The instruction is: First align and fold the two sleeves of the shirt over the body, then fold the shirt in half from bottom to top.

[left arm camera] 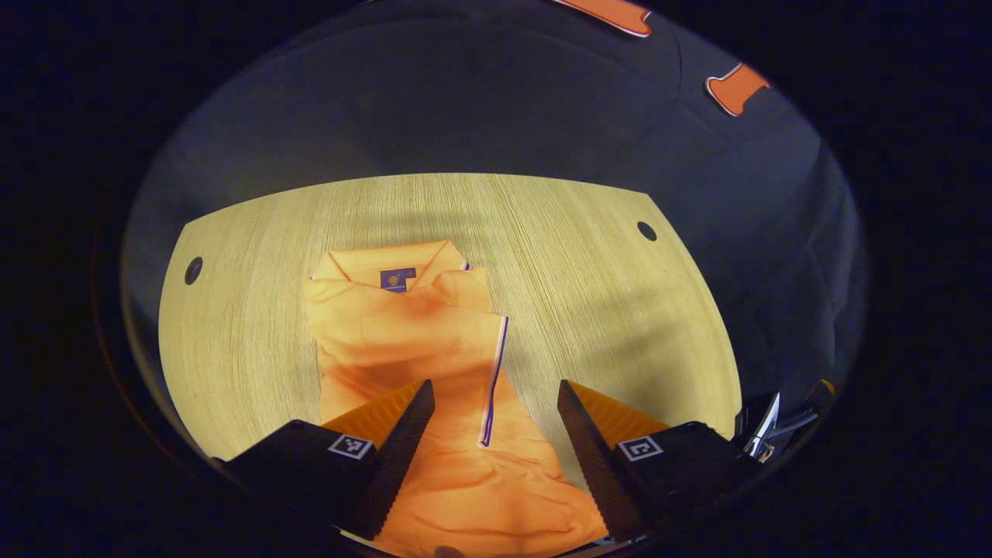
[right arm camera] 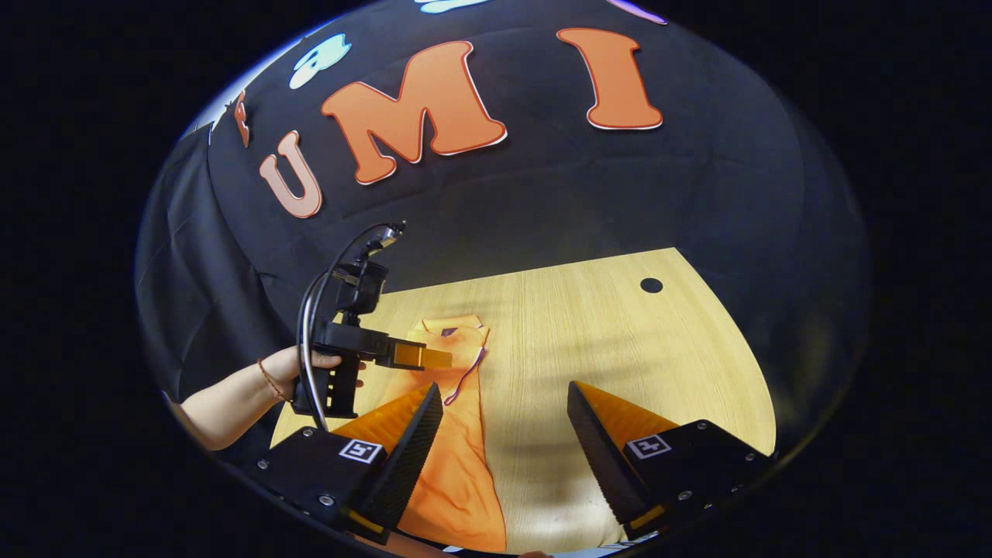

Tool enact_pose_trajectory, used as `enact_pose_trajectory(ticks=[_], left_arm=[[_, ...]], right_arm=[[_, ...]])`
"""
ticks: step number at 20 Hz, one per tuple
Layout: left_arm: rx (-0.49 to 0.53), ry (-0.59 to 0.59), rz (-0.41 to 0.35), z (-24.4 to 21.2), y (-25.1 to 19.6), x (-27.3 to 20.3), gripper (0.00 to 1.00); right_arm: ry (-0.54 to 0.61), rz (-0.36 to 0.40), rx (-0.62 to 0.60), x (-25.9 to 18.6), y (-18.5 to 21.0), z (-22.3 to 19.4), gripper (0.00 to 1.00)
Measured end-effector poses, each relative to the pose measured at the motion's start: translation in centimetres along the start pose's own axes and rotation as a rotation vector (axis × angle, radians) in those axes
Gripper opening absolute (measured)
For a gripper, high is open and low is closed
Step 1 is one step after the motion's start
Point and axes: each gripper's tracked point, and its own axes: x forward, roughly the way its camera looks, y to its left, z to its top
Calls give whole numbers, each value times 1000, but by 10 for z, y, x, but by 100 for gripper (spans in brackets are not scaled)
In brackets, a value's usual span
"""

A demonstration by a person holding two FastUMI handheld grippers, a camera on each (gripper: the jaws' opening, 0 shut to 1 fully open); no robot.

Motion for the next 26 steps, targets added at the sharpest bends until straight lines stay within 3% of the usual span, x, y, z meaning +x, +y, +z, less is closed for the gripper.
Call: enact_pose_trajectory(ticks=[7, 12, 15, 21, 26], left_arm=[[-23, -121, 25, -2, 30, -74, 99], [-57, -153, 48, -31, 60, -116, 99], [-18, -171, 132, -59, 86, -132, 99], [-43, -98, 142, -147, 97, -153, 99], [-62, -18, 168, -228, 95, -157, 99]], right_arm=[[44, 39, -7, 27, 38, -6, 99], [100, 35, -20, 44, 65, -26, 99], [149, 20, -50, 50, 78, -47, 99], [243, -25, -116, 48, 93, -101, 99], [393, -45, -198, 28, 96, -175, 99]])
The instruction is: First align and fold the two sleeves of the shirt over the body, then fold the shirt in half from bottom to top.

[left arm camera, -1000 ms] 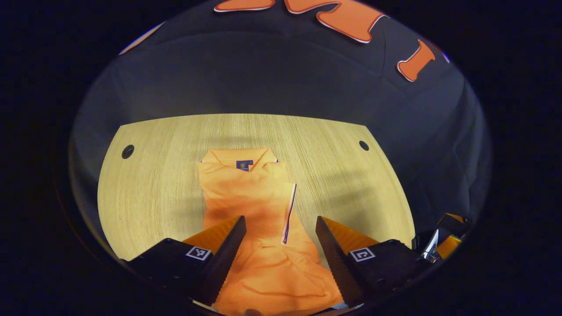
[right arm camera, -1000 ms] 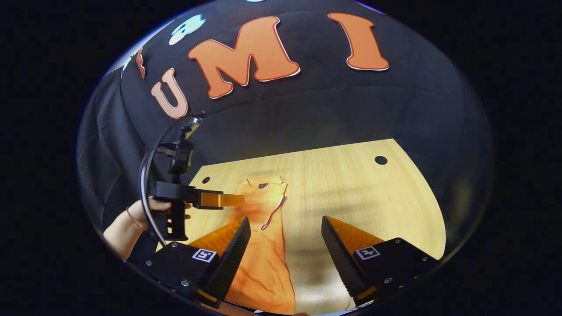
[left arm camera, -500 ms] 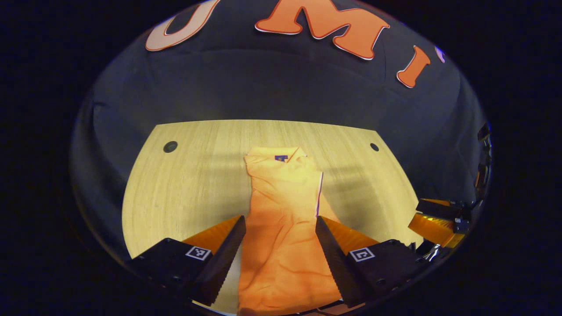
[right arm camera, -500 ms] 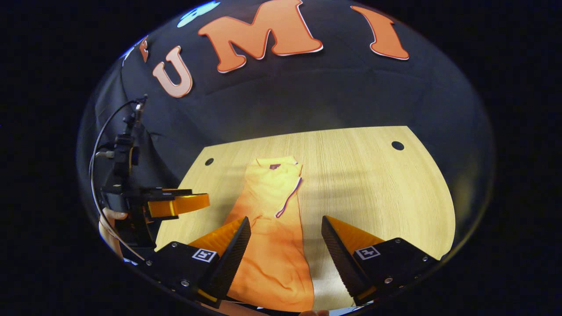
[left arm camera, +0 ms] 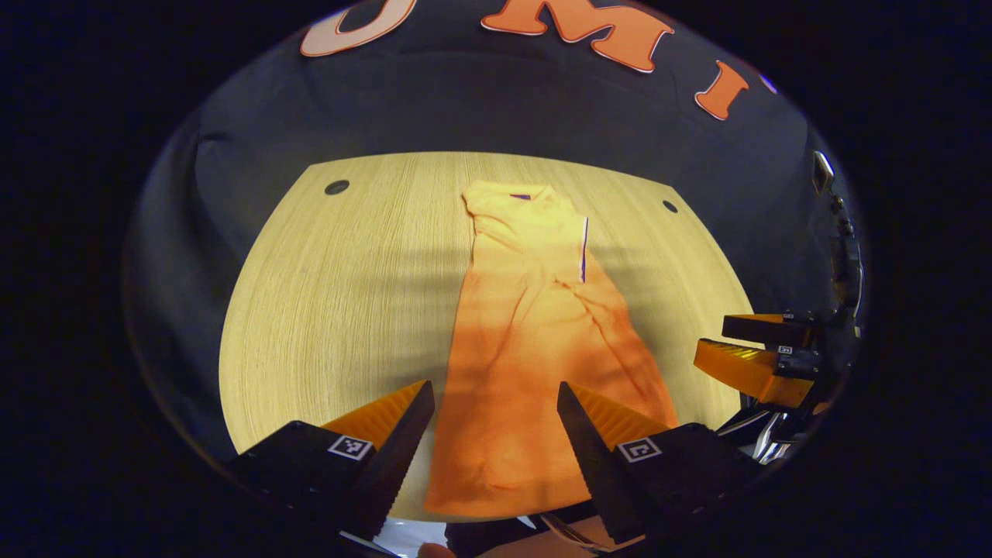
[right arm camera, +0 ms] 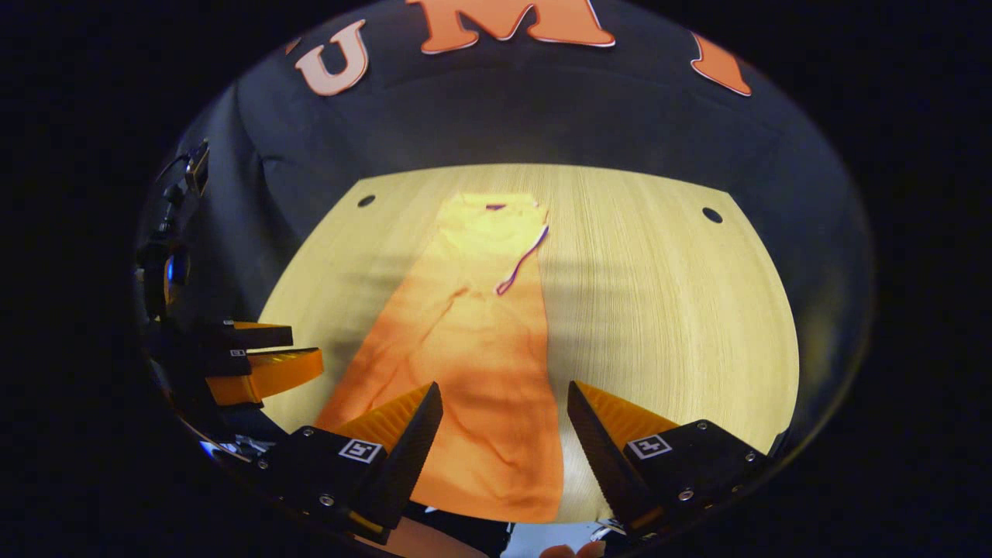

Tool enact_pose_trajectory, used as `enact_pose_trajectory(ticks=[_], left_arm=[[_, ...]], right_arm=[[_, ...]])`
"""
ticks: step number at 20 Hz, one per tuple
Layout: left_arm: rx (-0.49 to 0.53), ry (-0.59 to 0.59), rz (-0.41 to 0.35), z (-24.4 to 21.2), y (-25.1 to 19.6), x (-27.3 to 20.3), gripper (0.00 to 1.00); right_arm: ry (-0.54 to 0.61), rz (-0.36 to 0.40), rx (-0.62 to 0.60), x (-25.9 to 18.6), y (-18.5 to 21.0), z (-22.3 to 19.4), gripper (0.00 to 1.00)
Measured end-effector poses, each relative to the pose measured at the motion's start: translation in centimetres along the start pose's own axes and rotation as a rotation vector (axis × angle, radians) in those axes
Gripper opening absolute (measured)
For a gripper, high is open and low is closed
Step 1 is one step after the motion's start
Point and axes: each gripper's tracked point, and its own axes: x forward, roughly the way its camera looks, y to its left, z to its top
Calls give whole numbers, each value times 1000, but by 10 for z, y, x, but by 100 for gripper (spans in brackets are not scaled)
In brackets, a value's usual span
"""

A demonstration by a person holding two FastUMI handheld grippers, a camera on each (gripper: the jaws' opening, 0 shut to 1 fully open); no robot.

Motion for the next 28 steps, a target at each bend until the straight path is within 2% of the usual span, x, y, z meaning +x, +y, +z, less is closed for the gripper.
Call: enact_pose_trajectory(ticks=[4, 8, 12, 15, 22, 28], left_arm=[[-9, 84, 52, -61, 12, 2, 99], [-32, 172, 80, -87, 15, -3, 99], [-28, 244, 102, -112, 18, -5, 99], [-47, 271, 128, -132, 17, 4, 99], [-46, 355, 177, -158, 17, 17, 99], [-39, 365, 176, -156, 15, 17, 99]], right_arm=[[104, -23, -25, 6, 1, -58, 99], [219, -43, -22, 3, -2, -118, 99], [301, -72, 13, 5, -12, -157, 99], [332, -60, 37, 13, -7, -170, 99], [408, -99, 4, 28, -4, -193, 99], [449, -108, -8, 27, -4, -192, 99]])
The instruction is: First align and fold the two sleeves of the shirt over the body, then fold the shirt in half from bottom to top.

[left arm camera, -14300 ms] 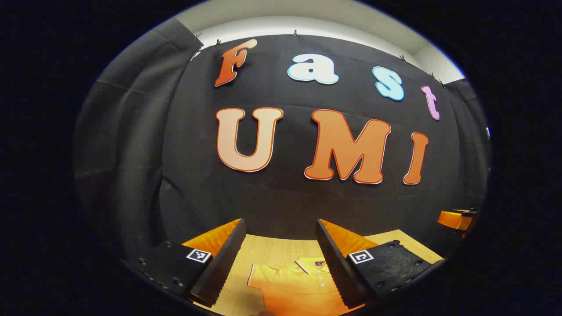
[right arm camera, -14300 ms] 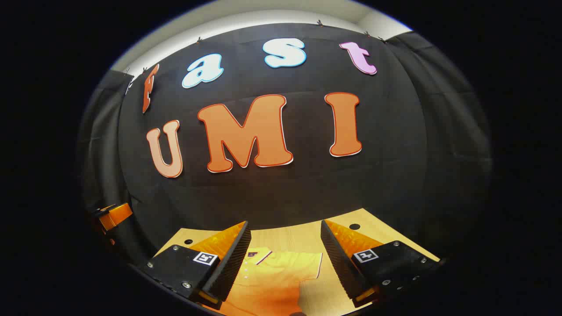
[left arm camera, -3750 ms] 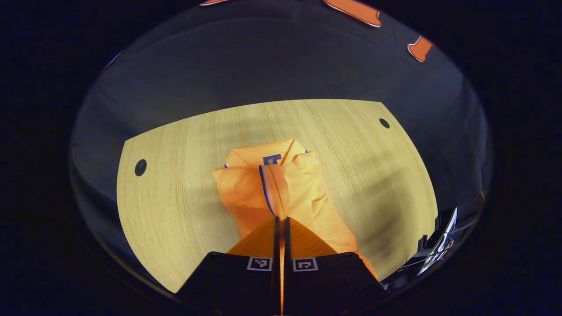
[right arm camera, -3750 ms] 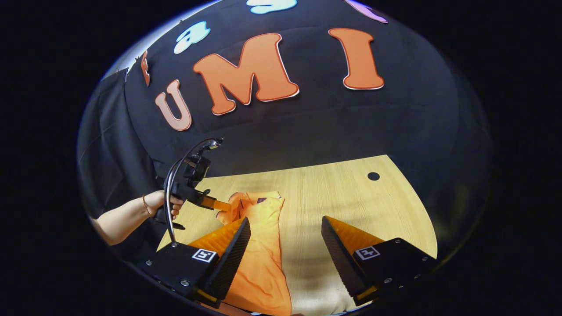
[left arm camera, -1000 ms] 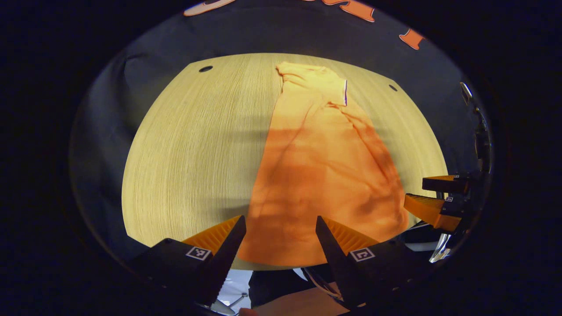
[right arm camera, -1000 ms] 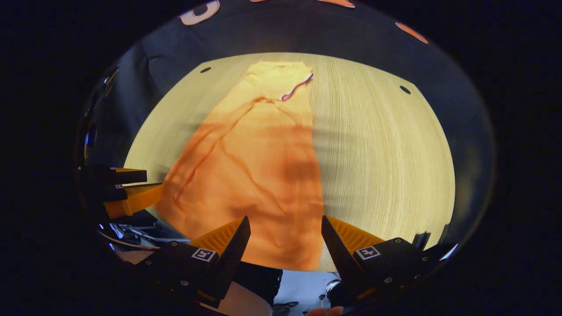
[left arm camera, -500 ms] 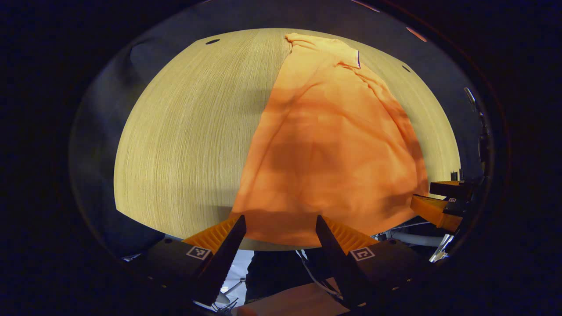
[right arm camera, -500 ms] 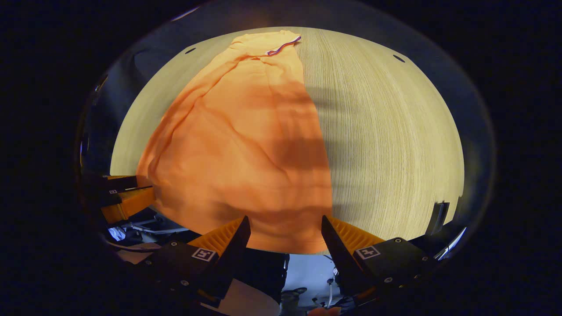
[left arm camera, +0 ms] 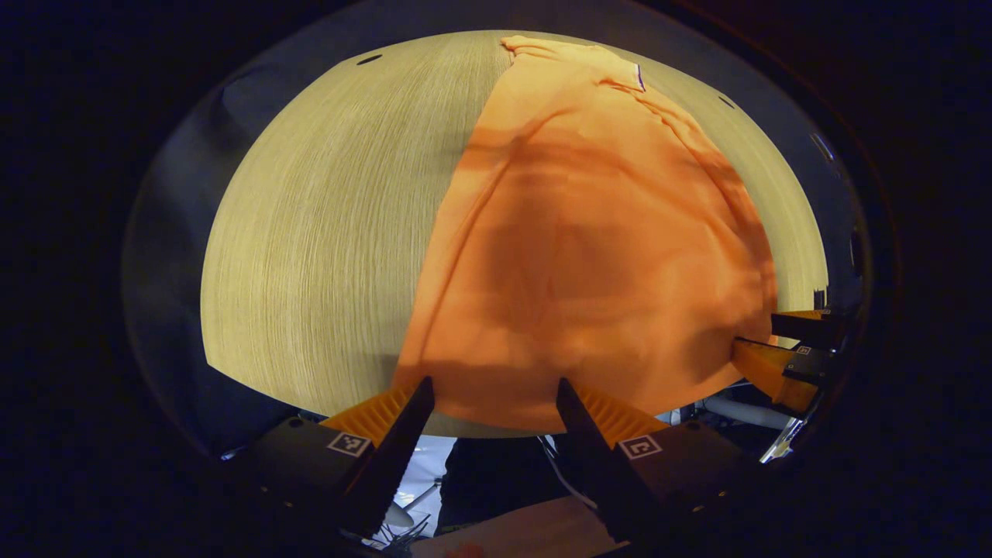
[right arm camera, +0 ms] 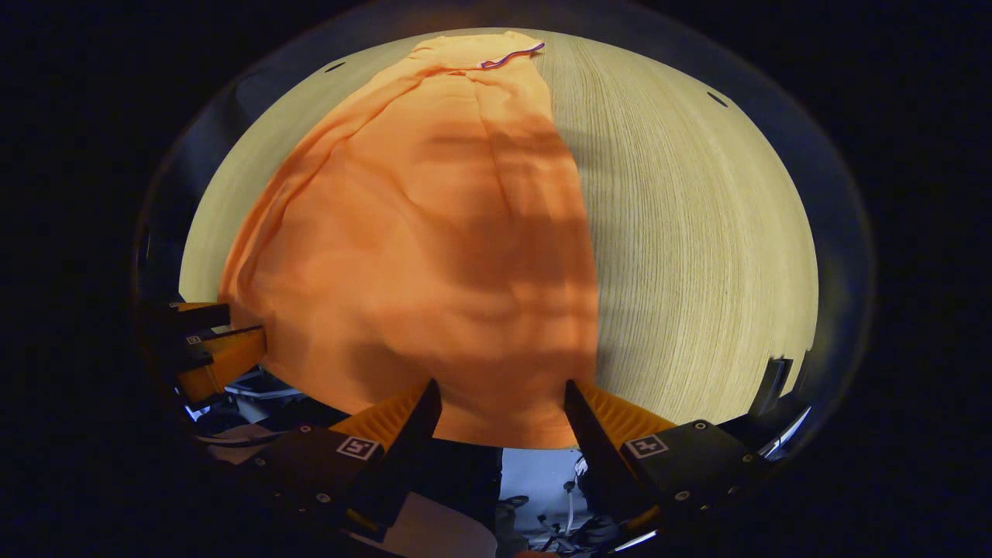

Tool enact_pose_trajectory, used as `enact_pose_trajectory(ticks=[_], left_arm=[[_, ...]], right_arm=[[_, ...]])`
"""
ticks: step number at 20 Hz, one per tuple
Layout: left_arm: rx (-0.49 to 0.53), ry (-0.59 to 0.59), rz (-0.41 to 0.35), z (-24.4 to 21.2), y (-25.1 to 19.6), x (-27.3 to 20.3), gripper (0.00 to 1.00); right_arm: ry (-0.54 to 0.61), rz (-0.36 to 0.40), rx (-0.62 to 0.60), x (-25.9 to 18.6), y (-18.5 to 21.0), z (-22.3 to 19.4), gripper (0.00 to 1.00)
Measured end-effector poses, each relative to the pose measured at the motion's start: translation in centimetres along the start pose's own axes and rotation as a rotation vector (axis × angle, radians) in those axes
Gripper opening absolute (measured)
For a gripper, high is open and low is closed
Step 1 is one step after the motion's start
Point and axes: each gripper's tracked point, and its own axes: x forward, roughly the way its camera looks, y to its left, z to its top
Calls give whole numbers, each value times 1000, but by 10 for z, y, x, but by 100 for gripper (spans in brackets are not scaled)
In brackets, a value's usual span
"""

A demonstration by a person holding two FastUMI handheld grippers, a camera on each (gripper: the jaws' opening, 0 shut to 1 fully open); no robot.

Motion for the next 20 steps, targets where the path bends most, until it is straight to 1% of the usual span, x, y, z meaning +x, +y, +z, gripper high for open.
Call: enact_pose_trajectory(ticks=[4, 5, 6, 7, 8, 9, 10, 11, 12, 13, 14, 16, 18, 20], left_arm=[[-4, -2, -2, 0, -3, 1, 98], [10, -9, -6, -1, -5, 0, 94], [46, -29, -15, 4, -10, 1, 92], [80, -54, -25, 8, -16, 0, 70], [107, -77, -34, 11, -21, 0, 48], [121, -88, -37, 15, -26, 3, 27], [130, -86, -32, 19, -26, 5, 15], [115, -100, -42, 21, -31, 3, 6], [79, -100, -57, 21, -26, 3, 6], [41, -106, -77, 23, -28, 5, 1], [22, -100, -82, 24, -27, 3, 1], [13, -92, -83, 21, -26, 3, 1], [16, -90, -99, 23, -25, -4, 0], [14, -114, -119, 30, -26, -17, 1]], right_arm=[[-11, 0, 8, -1, 2, 0, 99], [-11, 1, 7, 1, 2, -2, 98], [-13, 0, 11, 0, 3, -2, 80], [-4, 1, 26, -1, 4, -3, 76], [5, 6, 33, -1, 7, -7, 42], [3, 22, 32, -2, 9, -6, 34], [-5, 56, 45, -3, 15, -4, 15], [-15, 88, 47, -3, 17, -5, 11], [-22, 110, 71, -3, 18, -3, 11], [-37, 135, 125, -9, 16, -1, 11], [-21, 163, 149, -4, 17, -3, 1], [-24, 186, 193, -5, 16, -2, 0], [-51, 176, 167, -15, 14, 4, 0], [-85, 175, 143, -29, 15, 16, 0]])
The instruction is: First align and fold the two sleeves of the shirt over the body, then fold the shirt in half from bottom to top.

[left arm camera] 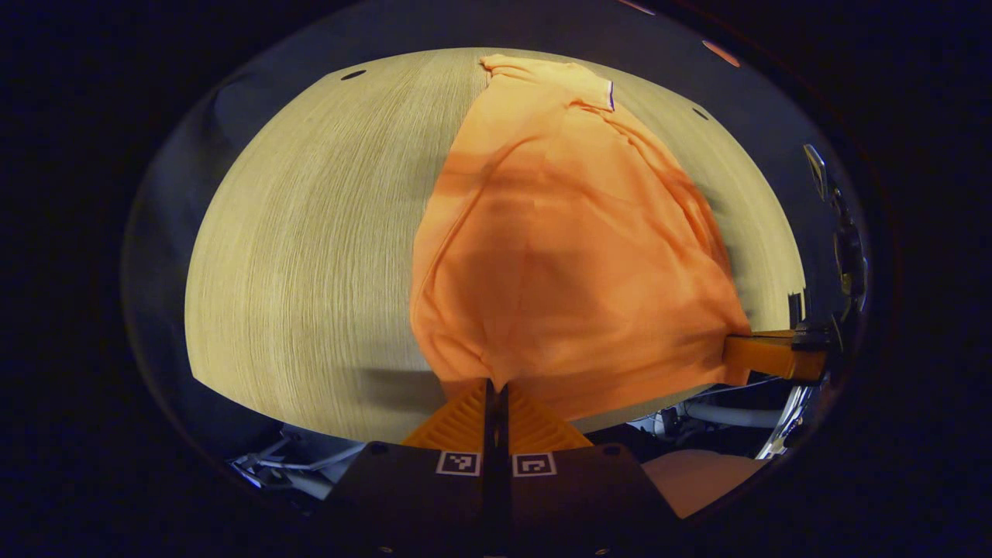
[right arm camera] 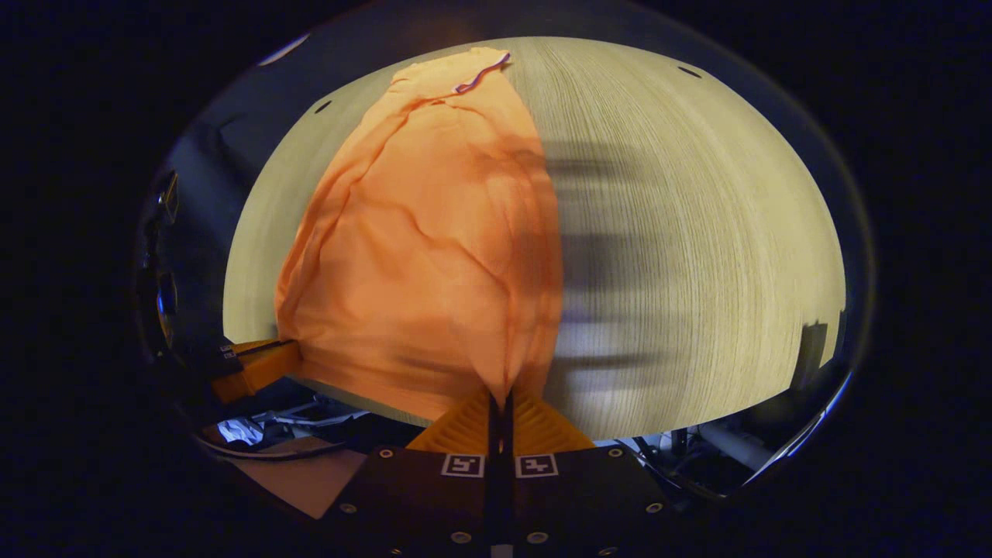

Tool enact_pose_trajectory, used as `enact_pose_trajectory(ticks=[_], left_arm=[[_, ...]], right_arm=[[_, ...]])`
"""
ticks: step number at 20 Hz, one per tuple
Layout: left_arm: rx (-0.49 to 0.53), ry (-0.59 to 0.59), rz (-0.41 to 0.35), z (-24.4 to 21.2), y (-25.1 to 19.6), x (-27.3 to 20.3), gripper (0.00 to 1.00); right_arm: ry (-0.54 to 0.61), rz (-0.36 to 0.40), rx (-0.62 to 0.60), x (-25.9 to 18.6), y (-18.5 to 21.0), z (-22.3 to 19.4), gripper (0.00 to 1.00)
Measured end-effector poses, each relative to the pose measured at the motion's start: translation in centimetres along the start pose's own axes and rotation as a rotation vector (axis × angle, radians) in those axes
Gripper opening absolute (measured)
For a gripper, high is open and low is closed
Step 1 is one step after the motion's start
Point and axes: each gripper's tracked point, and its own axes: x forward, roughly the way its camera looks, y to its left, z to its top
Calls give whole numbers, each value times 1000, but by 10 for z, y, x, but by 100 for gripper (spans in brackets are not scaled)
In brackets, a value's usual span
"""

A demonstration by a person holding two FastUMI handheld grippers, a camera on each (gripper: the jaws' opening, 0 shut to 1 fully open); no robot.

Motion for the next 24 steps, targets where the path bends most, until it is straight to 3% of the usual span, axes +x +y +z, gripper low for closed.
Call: enact_pose_trajectory(ticks=[11, 24], left_arm=[[-12, -268, -47, 132, -5, -62, 0], [43, -489, -34, 318, -4, -94, 1]], right_arm=[[-241, 42, -7, -78, 6, 126, 0], [-420, 25, -77, -116, 7, 285, 0]])
